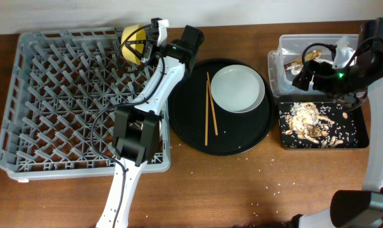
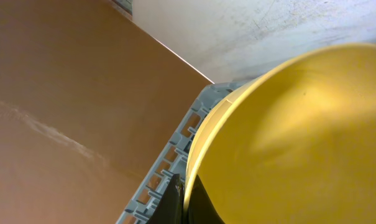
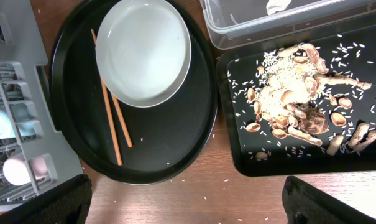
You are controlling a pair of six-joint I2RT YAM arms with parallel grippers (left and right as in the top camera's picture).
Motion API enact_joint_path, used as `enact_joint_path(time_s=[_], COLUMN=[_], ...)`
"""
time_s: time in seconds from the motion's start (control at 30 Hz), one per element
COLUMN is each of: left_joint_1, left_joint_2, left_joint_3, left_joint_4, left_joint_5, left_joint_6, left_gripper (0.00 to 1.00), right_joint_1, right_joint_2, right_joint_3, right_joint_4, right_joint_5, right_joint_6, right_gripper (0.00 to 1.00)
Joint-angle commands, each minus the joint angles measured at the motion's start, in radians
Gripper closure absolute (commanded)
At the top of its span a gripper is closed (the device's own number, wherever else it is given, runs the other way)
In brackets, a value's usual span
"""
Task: Sort waste into correct bins and load items into the dishwasher rack
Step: 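Carry the yellow bowl to the rack's back edge and stand it upright, then release the yellow bowl and move the left gripper toward the white plate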
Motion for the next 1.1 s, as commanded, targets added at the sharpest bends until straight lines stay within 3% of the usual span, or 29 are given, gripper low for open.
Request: enact_joint_path(time_s=[0.0,0.57,0.83,1.07], left_joint_1=[0.002,0.015,0.015,-0.049], left_joint_2=[0.041,0.041,0.041,0.041], left_joint_3=[-0.005,0.029,0.070,0.069], left_joint_4=[-0.001,0.000,0.001,0.003], left_joint_5=[0.004,0.004,0.006,0.091], left_joint_6=[0.010,0.152,0.169,0.169], left_gripper=[1.00,1.00,1.00,1.00], right_joint_1=[0.005,0.005,0.005,0.005], right_joint_2=[-0.013,-0.013,-0.013,-0.013], right_joint_3=[0.009,0.009,0.009,0.009], right_joint_4=[0.000,0.000,0.000,0.000], right_joint_5=[0.012,0.011,0.012,0.012], right_joint_6=[0.003,0.003,0.003,0.003], right_gripper=[0.02,0.01,0.02,0.02])
